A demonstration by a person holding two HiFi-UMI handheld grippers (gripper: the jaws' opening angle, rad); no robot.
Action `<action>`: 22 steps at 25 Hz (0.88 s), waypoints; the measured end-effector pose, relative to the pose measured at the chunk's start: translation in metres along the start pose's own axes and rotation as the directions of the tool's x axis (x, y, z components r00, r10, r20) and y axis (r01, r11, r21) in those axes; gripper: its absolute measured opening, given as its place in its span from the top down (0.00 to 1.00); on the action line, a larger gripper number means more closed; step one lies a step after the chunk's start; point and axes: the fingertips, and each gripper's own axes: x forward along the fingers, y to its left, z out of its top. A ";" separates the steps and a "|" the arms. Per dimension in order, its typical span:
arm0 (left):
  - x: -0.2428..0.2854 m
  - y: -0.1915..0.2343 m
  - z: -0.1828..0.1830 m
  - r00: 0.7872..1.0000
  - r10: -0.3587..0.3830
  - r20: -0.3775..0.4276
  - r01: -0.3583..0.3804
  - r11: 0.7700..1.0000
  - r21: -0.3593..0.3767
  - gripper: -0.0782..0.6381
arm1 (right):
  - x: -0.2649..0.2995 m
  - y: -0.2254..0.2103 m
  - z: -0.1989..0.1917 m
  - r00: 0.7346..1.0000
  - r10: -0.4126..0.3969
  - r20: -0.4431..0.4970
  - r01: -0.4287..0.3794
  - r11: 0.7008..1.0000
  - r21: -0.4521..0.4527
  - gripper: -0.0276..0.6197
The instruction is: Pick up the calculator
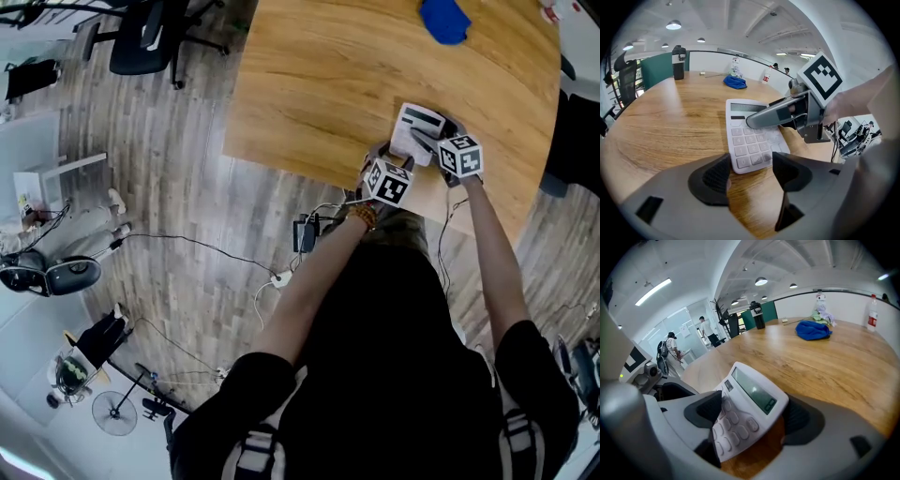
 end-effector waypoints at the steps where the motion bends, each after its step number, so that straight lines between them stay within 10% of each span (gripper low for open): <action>1: 0.000 0.000 -0.001 1.000 0.003 -0.002 -0.003 1.000 0.003 0.47 | 0.001 0.001 -0.001 1.000 0.000 -0.004 0.000 1.000 0.003 0.32; 22: 0.002 0.004 -0.002 0.998 0.063 0.026 -0.064 0.998 0.003 0.47 | 0.006 0.002 0.002 0.997 -0.010 -0.075 0.013 0.999 0.050 0.32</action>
